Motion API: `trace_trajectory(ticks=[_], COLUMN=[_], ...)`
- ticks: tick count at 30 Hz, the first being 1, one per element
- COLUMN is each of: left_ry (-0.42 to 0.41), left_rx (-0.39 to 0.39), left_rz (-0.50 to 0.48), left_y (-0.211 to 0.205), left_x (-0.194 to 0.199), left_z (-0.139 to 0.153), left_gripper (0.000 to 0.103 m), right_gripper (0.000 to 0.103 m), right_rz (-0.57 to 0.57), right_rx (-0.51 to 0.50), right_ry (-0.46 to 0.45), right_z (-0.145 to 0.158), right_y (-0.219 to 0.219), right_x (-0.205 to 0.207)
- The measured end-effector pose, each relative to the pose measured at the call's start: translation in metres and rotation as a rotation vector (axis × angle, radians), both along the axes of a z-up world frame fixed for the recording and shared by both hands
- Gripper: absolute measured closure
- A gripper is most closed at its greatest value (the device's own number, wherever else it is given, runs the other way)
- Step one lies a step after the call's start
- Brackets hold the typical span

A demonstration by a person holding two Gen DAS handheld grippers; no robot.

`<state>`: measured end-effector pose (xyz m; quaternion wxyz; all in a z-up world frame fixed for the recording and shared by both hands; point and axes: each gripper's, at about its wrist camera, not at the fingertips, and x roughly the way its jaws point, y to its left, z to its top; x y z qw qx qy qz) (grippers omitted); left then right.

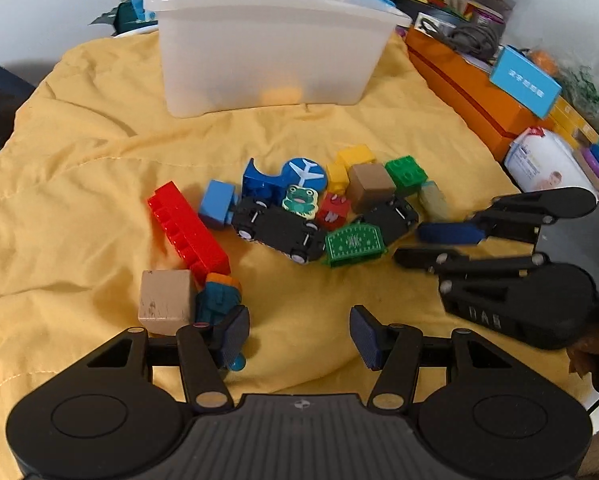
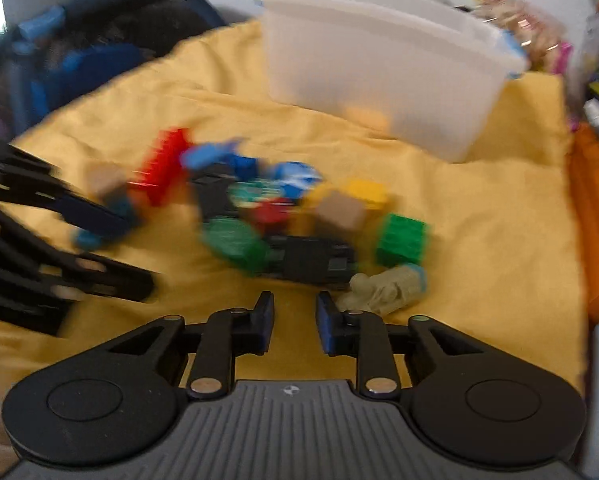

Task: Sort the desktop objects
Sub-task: 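Move both open tools back toward the toy pile, then grasp a green car with the right tool while the left tool grasps a white-red car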

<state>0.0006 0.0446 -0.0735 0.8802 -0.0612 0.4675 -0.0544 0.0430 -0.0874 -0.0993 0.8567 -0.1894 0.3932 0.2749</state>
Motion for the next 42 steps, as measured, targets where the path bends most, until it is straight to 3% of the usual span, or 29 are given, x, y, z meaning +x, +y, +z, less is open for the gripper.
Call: trace_trajectory(ticks=[6, 11, 14, 16, 19, 23, 26, 31, 42], left_ry=[-0.017, -0.031, -0.023, -0.01, -0.002, 0.046, 0.067, 0.075, 0.055], left_rx=[0.019, 0.034, -0.009, -0.047, -0.094, -0.097, -0.071, -0.176, -0.264], left_rz=[0.044, 0.078, 0.118, 0.136, 0.141, 0.186, 0.22, 0.261, 0.33], left_y=[-0.003, -0.002, 0.006, 0.01, 0.014, 0.015, 0.014, 0.02, 0.026], left_x=[-0.003, 0.001, 0.009, 0.016, 0.025, 0.044, 0.055, 0.067, 0.084], left_z=[0.006, 0.012, 0.014, 0.013, 0.014, 0.003, -0.002, -0.011, -0.014], left_gripper=[0.044, 0.044, 0.044, 0.044, 0.044, 0.047, 0.067, 0.068, 0.07], right_gripper=[0.052, 0.053, 0.054, 0.061, 0.07, 0.084, 0.085, 0.085, 0.083], right_rz=[-0.014, -0.048, -0.043, -0.014, 0.038, 0.078, 0.146, 0.192, 0.161], right_rx=[0.168, 0.255, 0.272, 0.293, 0.246, 0.199, 0.155, 0.107, 0.127], right_ry=[0.082, 0.171, 0.206, 0.244, 0.188, 0.181, 0.143, 0.095, 0.09], right_z=[0.008, 0.002, -0.005, -0.005, 0.007, 0.014, 0.014, 0.012, 0.007], right_y=[-0.026, -0.029, -0.024, -0.024, -0.026, -0.035, -0.037, -0.036, -0.033], right_x=[0.027, 0.051, 0.061, 0.062, 0.046, 0.024, -0.002, -0.029, -0.022])
